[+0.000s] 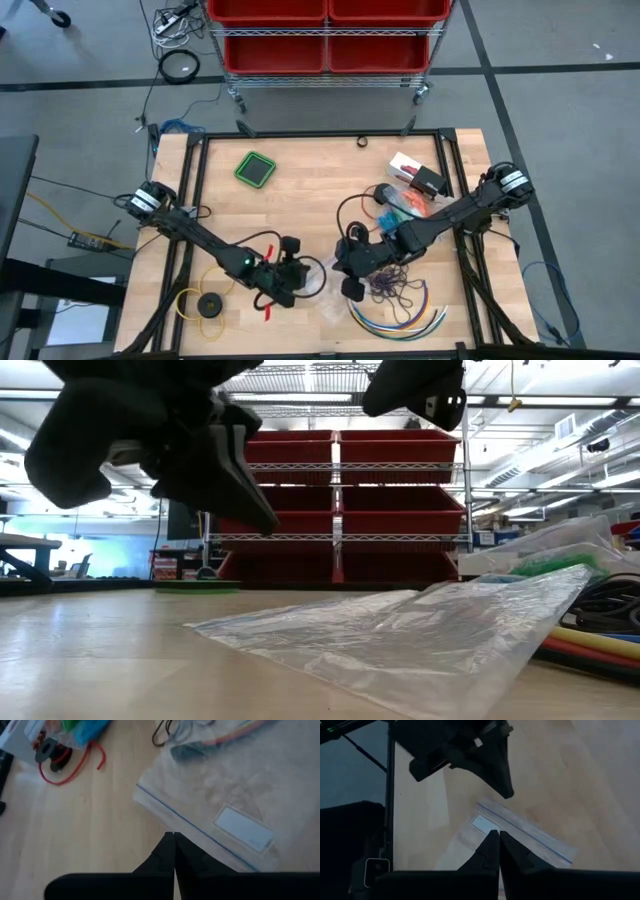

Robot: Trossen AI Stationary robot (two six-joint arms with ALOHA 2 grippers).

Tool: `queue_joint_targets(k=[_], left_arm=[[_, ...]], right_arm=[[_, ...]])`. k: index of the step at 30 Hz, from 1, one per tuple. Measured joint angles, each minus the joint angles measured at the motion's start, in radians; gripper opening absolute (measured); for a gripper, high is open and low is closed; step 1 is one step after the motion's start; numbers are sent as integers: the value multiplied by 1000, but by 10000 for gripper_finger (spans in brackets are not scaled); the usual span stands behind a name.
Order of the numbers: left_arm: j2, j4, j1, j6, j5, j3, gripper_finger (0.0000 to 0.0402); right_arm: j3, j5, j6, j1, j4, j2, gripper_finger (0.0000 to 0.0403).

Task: Sort rubber bands
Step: Open the transparent zip bag

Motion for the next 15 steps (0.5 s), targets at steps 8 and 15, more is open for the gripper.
queue_joint_targets(k=[8,15], left_arm=[[0,160,0,-25,-1,-65,9],[0,220,10,-21,-3,-72,11]], right_arm=[[0,-29,-10,5,7,0,20],[0,-35,-86,3,12,0,56]])
